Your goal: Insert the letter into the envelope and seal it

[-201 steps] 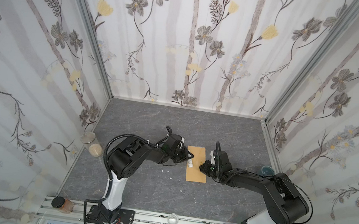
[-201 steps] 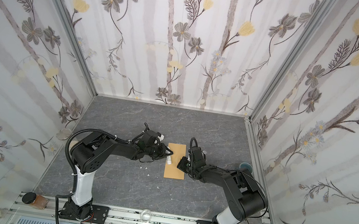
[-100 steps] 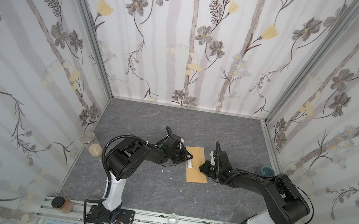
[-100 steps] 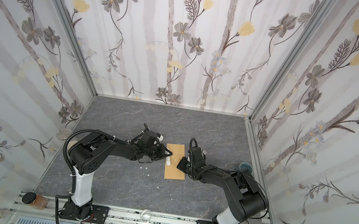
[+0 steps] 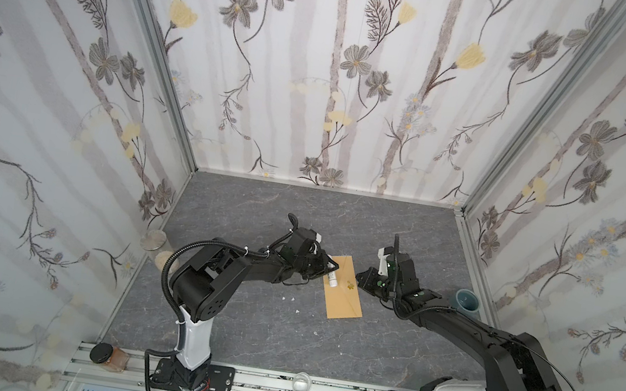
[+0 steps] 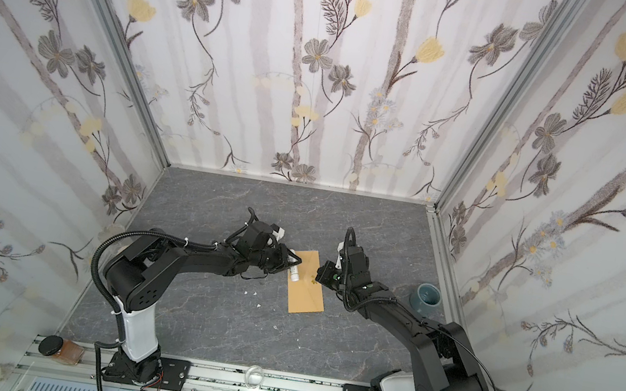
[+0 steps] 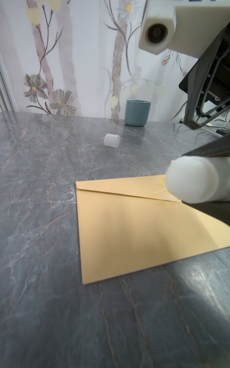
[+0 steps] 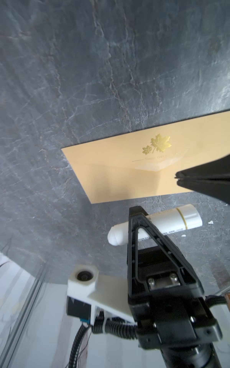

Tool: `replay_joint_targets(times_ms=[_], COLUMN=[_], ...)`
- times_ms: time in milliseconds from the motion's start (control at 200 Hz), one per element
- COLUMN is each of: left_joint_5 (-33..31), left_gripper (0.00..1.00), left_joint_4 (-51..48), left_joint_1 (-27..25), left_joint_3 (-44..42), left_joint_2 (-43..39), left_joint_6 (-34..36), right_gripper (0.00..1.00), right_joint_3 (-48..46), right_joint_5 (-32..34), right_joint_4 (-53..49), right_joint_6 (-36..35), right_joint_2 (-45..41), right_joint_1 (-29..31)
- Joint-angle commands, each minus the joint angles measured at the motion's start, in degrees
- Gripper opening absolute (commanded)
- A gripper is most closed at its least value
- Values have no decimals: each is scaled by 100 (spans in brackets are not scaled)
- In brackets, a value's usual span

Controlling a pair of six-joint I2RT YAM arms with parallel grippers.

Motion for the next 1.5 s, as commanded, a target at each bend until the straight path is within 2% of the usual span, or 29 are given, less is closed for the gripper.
replay_joint_targets(times_ms=[0, 330, 585, 700, 899, 1134, 1304, 1494], left_joint_5=[-127, -495, -310, -214, -39, 88, 40, -56], left_gripper=[0, 0, 0, 0, 0, 0, 0, 0], left_joint_4=[54, 98, 451, 796, 1588, 2544, 3727, 4126], left_joint_1=[2, 38, 150, 176, 176, 166, 164, 145], left_joint_3=[49, 162, 296, 226, 9, -243, -506, -469], left_joint_2=[-201, -863, -1110, -1219, -1321, -1316, -1096, -897], left_joint_6=[-106, -258, -849, -1294, -2156, -3055, -3708, -3802], right_gripper=[7, 25, 37, 39, 40, 43, 44, 44], right_joint_3=[15, -197, -370, -511, -593, -522, -338, -130], right_joint_5=[-100, -990, -1260, -1383, -1428, -1102, -935, -861], right_joint_4=[-71, 718, 1607, 2126, 2442, 2591, 2542, 2621], right_joint_6=[-180, 14, 446, 708, 824, 965, 881, 841], right_joint_2=[-221, -874, -1503, -1675, -1823, -1960, -1725, -1335], right_joint_1=[-99, -285, -279, -273, -141, 94, 211, 258])
